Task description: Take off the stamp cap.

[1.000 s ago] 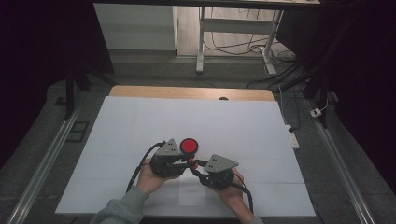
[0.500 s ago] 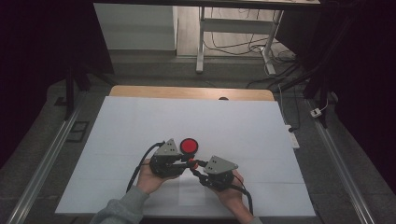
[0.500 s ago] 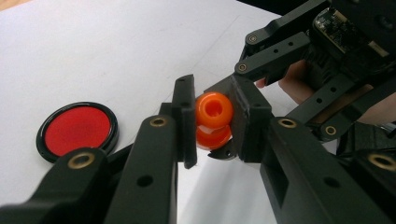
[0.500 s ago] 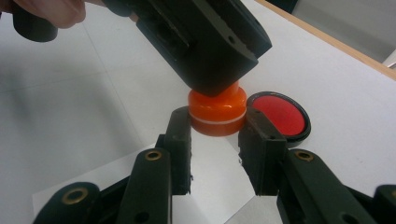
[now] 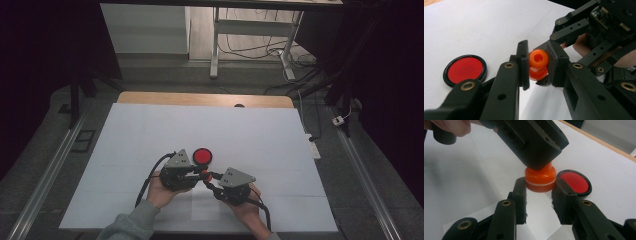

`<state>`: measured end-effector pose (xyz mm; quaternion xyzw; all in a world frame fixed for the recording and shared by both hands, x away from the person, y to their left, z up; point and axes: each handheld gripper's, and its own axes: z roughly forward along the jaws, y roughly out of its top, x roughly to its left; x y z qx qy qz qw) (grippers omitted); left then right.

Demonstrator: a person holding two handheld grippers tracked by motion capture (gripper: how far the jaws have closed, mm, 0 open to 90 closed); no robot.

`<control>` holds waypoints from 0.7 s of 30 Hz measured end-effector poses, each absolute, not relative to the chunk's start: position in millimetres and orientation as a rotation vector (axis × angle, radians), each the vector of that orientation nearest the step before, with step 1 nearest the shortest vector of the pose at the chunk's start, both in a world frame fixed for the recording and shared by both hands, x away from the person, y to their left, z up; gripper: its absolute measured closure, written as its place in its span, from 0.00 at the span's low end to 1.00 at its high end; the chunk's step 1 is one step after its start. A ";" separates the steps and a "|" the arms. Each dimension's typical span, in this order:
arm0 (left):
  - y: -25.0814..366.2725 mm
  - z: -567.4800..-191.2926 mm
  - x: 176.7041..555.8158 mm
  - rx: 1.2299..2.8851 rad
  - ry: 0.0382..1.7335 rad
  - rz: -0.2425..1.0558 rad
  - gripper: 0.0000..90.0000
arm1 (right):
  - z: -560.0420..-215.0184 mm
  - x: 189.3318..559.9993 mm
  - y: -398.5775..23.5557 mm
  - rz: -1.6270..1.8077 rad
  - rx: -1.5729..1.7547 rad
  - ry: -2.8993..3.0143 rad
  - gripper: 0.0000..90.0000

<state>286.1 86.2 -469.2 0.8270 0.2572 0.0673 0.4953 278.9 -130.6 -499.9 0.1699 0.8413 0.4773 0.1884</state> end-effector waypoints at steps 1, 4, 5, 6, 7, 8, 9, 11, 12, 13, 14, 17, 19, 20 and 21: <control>86.3 -469.3 286.0 2.003 0.624 0.162 0.81 | -500.1 278.9 -130.7 1.348 0.482 2.367 0.73; 86.3 -469.5 285.7 2.001 0.626 0.164 0.81 | -500.6 278.8 -131.0 1.357 0.489 2.364 0.73; 86.1 -469.7 285.8 2.000 0.626 0.164 0.81 | -500.8 278.9 -131.2 1.357 0.490 2.363 0.73; 86.1 -469.8 285.9 1.999 0.627 0.163 0.81 | -501.1 279.2 -131.3 1.362 0.490 2.364 0.73; 86.3 -469.9 286.0 1.999 0.627 0.162 0.81 | -501.2 279.1 -131.4 1.360 0.491 2.363 0.73; 86.4 -470.0 286.0 1.999 0.627 0.160 0.81 | -501.3 279.2 -131.5 1.362 0.492 2.364 0.73; 86.3 -470.0 286.1 2.001 0.625 0.159 0.81 | -501.4 279.1 -131.5 1.361 0.490 2.364 0.73; 86.7 -470.1 286.4 2.004 0.624 0.153 0.81 | -501.7 278.9 -131.4 1.358 0.482 2.368 0.73; 86.7 -470.2 286.4 2.005 0.624 0.152 0.81 | -501.8 278.8 -131.5 1.354 0.479 2.367 0.73; 86.8 -470.1 286.3 2.006 0.622 0.153 0.81 | -501.9 278.8 -131.5 1.354 0.474 2.368 0.73; 86.8 -469.9 286.2 2.006 0.621 0.154 0.81 | -501.8 278.7 -131.5 1.352 0.471 2.367 0.73; 86.7 -469.7 285.9 2.002 0.621 0.155 0.81 | -501.2 278.6 -132.0 1.350 0.460 2.366 0.73; 86.9 -469.7 286.0 2.001 0.621 0.153 0.81 | -501.1 278.7 -132.3 1.349 0.454 2.365 0.73; 86.9 -469.8 286.0 1.999 0.622 0.153 0.81 | -501.1 278.7 -132.4 1.349 0.451 2.365 0.73; 86.8 -469.8 286.0 1.999 0.622 0.154 0.81 | -500.9 278.7 -132.5 1.345 0.450 2.364 0.73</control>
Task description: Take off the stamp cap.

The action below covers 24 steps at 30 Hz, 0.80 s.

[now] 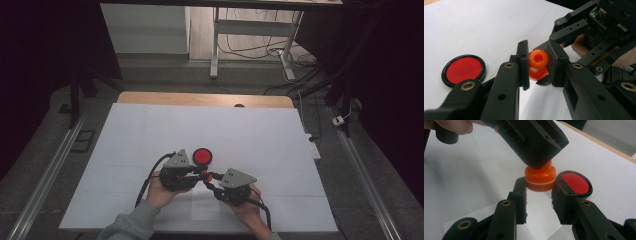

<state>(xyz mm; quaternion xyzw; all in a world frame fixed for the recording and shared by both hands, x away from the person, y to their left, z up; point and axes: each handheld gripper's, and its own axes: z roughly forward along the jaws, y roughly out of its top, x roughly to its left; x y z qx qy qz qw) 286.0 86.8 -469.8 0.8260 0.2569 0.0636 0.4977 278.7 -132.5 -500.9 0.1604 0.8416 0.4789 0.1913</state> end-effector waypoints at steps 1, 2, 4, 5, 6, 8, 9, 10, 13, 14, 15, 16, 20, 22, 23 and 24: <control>86.9 -469.7 286.0 1.999 0.622 0.154 0.81 | -501.0 278.7 -132.5 1.344 0.450 2.364 0.73; 87.0 -469.7 286.0 1.997 0.623 0.152 0.81 | -501.1 278.7 -132.5 1.349 0.449 2.363 0.73; 87.3 -469.5 286.2 1.998 0.623 0.148 0.81 | -501.1 278.6 -132.6 1.353 0.450 2.361 0.73; 87.6 -469.5 286.5 1.999 0.622 0.145 0.81 | -501.1 278.4 -132.6 1.352 0.450 2.362 0.73; 87.9 -469.5 286.6 2.000 0.622 0.143 0.81 | -501.4 278.1 -132.4 1.354 0.453 2.359 0.73; 88.0 -469.6 286.6 2.002 0.623 0.142 0.81 | -501.9 278.2 -132.2 1.360 0.461 2.358 0.73; 87.9 -469.6 286.5 2.000 0.624 0.142 0.81 | -502.1 278.1 -132.2 1.361 0.463 2.357 0.73; 88.0 -469.4 286.6 1.999 0.622 0.142 0.81 | -502.0 278.0 -132.3 1.362 0.463 2.359 0.73; 88.4 -469.0 286.6 1.994 0.622 0.140 0.81 | -501.5 277.4 -132.6 1.366 0.464 2.352 0.73; 88.6 -469.0 286.6 1.994 0.622 0.139 0.81 | -501.5 277.2 -132.6 1.365 0.463 2.351 0.73; 88.6 -469.0 286.7 1.995 0.622 0.138 0.81 | -501.6 277.1 -132.5 1.366 0.465 2.348 0.73; 88.6 -469.1 286.7 1.996 0.622 0.139 0.81 | -501.8 276.9 -132.3 1.365 0.466 2.347 0.73; 88.3 -469.0 286.4 1.996 0.623 0.140 0.81 | -502.1 276.6 -132.2 1.364 0.465 2.344 0.73; 88.4 -469.1 286.4 1.998 0.623 0.139 0.81 | -502.0 276.7 -132.3 1.359 0.460 2.347 0.73; 88.4 -469.2 286.5 1.999 0.622 0.139 0.81 | -501.9 276.6 -132.2 1.356 0.459 2.348 0.73; 88.5 -469.2 286.6 2.000 0.621 0.139 0.81 | -502.1 276.4 -132.0 1.356 0.459 2.347 0.73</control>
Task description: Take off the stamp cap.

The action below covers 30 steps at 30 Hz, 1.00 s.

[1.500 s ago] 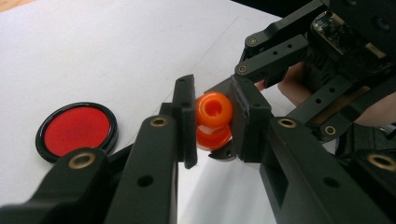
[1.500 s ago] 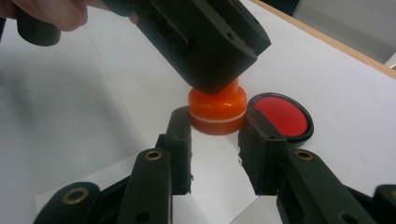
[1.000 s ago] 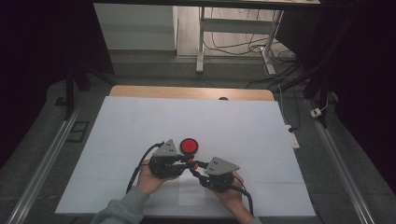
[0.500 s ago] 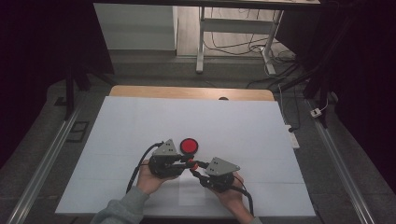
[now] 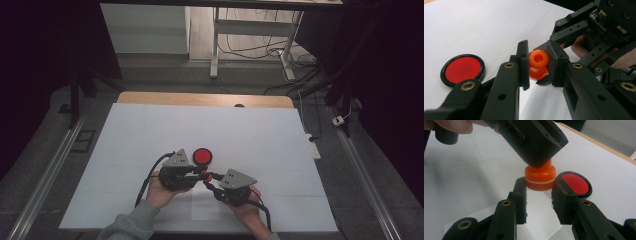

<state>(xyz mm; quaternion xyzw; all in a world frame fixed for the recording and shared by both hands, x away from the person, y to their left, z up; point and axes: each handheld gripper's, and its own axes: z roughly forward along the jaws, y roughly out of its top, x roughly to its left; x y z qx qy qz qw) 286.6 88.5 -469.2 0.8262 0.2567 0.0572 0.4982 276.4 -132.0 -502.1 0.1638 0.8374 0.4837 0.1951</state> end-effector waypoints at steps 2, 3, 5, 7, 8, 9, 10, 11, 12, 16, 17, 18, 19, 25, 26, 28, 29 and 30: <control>88.6 -469.3 286.7 2.001 0.621 0.138 0.81 | -502.2 276.2 -131.8 1.353 0.461 2.348 0.73; 88.7 -469.3 286.7 2.001 0.621 0.138 0.81 | -502.3 276.3 -131.7 1.353 0.459 2.348 0.73; 88.7 -469.3 286.6 1.999 0.621 0.138 0.81 | -502.1 276.1 -131.7 1.351 0.457 2.349 0.73; 88.6 -469.5 286.5 1.995 0.623 0.136 0.81 | -501.9 276.0 -131.8 1.346 0.458 2.348 0.73; 88.6 -469.6 286.5 1.995 0.624 0.135 0.81 | -502.0 276.0 -131.8 1.347 0.459 2.348 0.73; 88.9 -469.5 286.6 1.992 0.625 0.131 0.81 | -502.0 275.9 -131.8 1.347 0.459 2.348 0.73; 89.4 -469.4 286.7 1.989 0.622 0.126 0.81 | -502.0 275.5 -131.8 1.349 0.457 2.343 0.73; 90.0 -469.3 286.6 1.987 0.618 0.125 0.81 | -501.8 274.3 -131.4 1.347 0.458 2.335 0.73; 90.3 -469.2 286.6 1.986 0.617 0.124 0.81 | -501.3 273.5 -131.1 1.343 0.458 2.332 0.73; 89.9 -469.5 286.4 1.990 0.620 0.129 0.81 | -501.4 273.9 -130.9 1.341 0.458 2.335 0.73; 89.7 -469.6 286.3 1.990 0.621 0.128 0.81 | -501.9 274.0 -130.9 1.344 0.459 2.333 0.73; 89.7 -469.5 286.2 1.990 0.622 0.129 0.81 | -502.1 274.1 -131.0 1.347 0.460 2.334 0.73; 89.7 -469.5 286.1 1.989 0.623 0.129 0.81 | -502.1 274.2 -131.0 1.347 0.461 2.335 0.73; 90.2 -469.5 286.8 1.983 0.625 0.121 0.81 | -501.3 273.8 -131.1 1.343 0.466 2.337 0.73; 90.1 -469.5 286.8 1.984 0.626 0.121 0.81 | -501.3 273.9 -131.2 1.345 0.467 2.337 0.73; 90.2 -469.6 286.8 1.982 0.628 0.120 0.81 | -501.2 274.0 -131.1 1.342 0.467 2.338 0.73; 90.2 -469.6 286.8 1.981 0.629 0.120 0.81 | -501.2 274.0 -131.1 1.343 0.469 2.338 0.73; 90.2 -469.7 286.9 1.982 0.630 0.119 0.81 | -501.2 274.0 -131.0 1.343 0.471 2.339 0.73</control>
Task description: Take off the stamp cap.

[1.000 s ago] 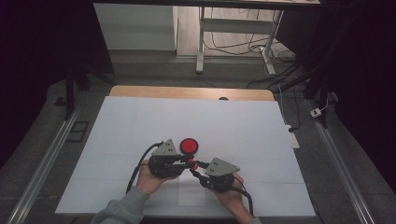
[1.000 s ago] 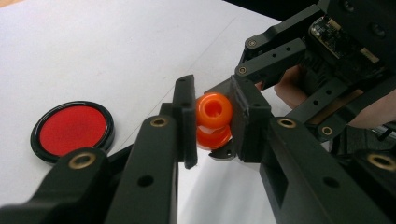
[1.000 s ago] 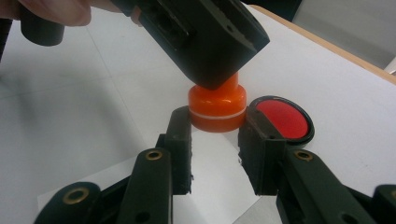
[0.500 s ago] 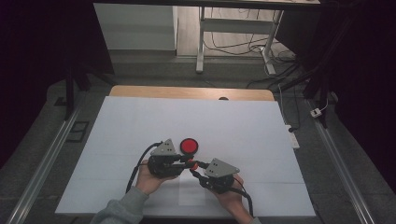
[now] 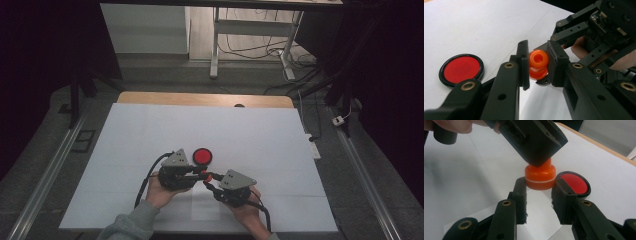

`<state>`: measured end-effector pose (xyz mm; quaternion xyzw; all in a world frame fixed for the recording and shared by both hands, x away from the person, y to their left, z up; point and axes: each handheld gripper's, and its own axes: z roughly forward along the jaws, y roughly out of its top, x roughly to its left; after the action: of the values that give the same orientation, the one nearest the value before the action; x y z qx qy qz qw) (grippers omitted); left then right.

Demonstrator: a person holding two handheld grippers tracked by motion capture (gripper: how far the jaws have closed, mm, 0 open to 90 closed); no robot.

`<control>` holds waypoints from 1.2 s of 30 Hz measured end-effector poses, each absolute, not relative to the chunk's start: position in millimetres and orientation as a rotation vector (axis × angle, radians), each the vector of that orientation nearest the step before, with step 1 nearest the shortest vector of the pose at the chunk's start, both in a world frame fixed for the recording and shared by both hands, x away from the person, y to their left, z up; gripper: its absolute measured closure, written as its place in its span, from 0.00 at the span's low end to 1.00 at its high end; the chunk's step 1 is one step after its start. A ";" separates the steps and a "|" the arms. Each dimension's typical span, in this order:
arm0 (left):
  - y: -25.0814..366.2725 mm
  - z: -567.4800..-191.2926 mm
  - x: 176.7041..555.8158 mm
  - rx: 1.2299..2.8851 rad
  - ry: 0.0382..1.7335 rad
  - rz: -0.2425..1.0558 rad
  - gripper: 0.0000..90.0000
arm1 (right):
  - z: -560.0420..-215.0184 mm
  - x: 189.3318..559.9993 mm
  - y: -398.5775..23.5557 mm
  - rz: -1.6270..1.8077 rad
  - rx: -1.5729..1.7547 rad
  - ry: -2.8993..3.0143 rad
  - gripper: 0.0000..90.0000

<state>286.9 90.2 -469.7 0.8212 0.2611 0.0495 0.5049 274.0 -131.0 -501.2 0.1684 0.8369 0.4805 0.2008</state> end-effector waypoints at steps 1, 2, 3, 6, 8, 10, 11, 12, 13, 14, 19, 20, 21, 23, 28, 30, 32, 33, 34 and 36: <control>90.4 -469.6 287.0 1.982 0.631 0.117 0.81 | -501.3 273.8 -130.7 1.343 0.473 2.339 0.73; 90.5 -469.6 287.0 1.982 0.631 0.116 0.81 | -501.3 273.7 -130.6 1.343 0.477 2.339 0.73; 90.6 -469.6 287.1 1.983 0.631 0.115 0.81 | -501.4 273.6 -130.6 1.345 0.480 2.339 0.73; 90.8 -469.5 287.0 1.981 0.630 0.113 0.81 | -501.5 273.6 -130.7 1.346 0.479 2.340 0.73; 90.5 -469.7 287.1 1.979 0.630 0.109 0.81 | -501.2 274.2 -131.5 1.351 0.467 2.343 0.73; 90.6 -469.6 287.2 1.978 0.629 0.106 0.81 | -500.6 274.2 -132.0 1.339 0.455 2.343 0.73; 91.0 -469.6 287.5 1.980 0.627 0.104 0.81 | -500.4 274.4 -132.4 1.339 0.451 2.346 0.73; 91.9 -469.1 286.9 1.963 0.638 0.120 0.81 | -500.3 274.6 -132.6 1.341 0.449 2.346 0.73; 97.9 -465.3 286.5 1.931 0.655 0.177 0.81 | -500.7 275.1 -132.3 1.317 0.448 2.360 0.73; 108.3 -460.3 288.6 1.884 0.672 0.166 0.81 | -504.6 275.7 -132.6 1.248 0.417 2.380 0.73; 119.1 -458.2 288.3 1.874 0.669 0.159 0.81 | -502.7 275.7 -135.5 1.359 0.507 2.359 0.73; 115.8 -459.0 288.0 1.884 0.662 0.160 0.81 | -499.6 275.0 -133.6 1.364 0.494 2.353 0.73; 113.3 -459.4 287.7 1.890 0.655 0.156 0.81 | -497.9 274.4 -133.4 1.373 0.489 2.345 0.73; 111.6 -459.3 286.8 1.896 0.650 0.156 0.81 | -497.2 274.5 -136.5 1.378 0.499 2.341 0.73; 114.6 -459.1 288.0 1.898 0.662 0.153 0.81 | -498.9 278.0 -144.6 1.410 0.545 2.339 0.73; 114.1 -459.9 288.4 1.910 0.663 0.159 0.81 | -499.2 278.9 -146.3 1.415 0.550 2.337 0.73; 113.4 -460.7 288.6 1.910 0.662 0.156 0.81 | -499.0 280.0 -149.1 1.414 0.568 2.334 0.73; 113.4 -460.8 288.6 1.911 0.659 0.156 0.81 | -499.3 280.7 -150.5 1.422 0.572 2.333 0.73; 113.5 -460.8 288.5 1.912 0.658 0.158 0.81 | -499.3 281.2 -152.0 1.425 0.575 2.330 0.73; 113.8 -460.8 288.3 1.914 0.659 0.164 0.81 | -499.3 281.9 -155.4 1.425 0.582 2.325 0.73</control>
<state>288.3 113.8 -460.8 0.8009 0.2755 0.0688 0.5271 281.9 -155.4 -499.3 0.2055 0.8208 0.5031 0.1758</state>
